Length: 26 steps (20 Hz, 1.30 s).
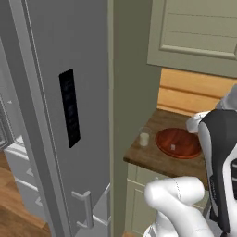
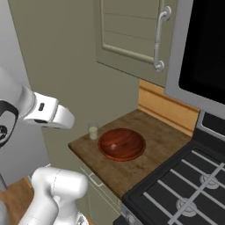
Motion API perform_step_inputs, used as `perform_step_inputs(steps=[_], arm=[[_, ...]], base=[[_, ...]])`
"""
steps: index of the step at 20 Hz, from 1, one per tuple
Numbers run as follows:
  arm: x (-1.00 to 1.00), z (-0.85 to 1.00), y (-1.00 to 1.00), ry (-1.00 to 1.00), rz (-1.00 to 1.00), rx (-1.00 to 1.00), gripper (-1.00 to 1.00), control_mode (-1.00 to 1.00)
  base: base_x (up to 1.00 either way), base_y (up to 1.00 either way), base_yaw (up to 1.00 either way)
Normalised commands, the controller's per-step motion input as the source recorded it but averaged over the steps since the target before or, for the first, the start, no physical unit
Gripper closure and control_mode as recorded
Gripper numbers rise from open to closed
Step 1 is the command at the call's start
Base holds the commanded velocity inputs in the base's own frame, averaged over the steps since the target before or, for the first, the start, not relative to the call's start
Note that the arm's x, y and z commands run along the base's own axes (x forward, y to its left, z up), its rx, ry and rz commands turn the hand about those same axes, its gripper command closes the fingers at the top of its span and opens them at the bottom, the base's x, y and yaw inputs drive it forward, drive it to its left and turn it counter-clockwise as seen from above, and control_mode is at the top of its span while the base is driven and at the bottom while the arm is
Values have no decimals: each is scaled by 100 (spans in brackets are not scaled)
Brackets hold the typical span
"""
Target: Grab a lemon wedge from the fridge and one ice cube from the ice bowl, and put them in the glass of lemonade.
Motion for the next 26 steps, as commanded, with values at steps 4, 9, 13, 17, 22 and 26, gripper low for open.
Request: perform_step_inputs(steps=[4, 9, 13, 17, 22, 26], arm=[[38, 0, -2, 0, 18, 0, 100, -100], [40, 0, -1, 1, 36, 0, 100, -100], [72, 0, -12, 0, 39, 0, 100, -100], [99, -20, -1, 0, 29, 0, 100, -100], [68, -36, 1, 3, 16, 5, 100, -100], [93, -74, 3, 19, 0, 1, 100, -100]], base=[[0, 0, 0], [0, 0, 0], [0, 0, 0], [0, 0, 0], [0, 0, 0], [0, 0, 0]])
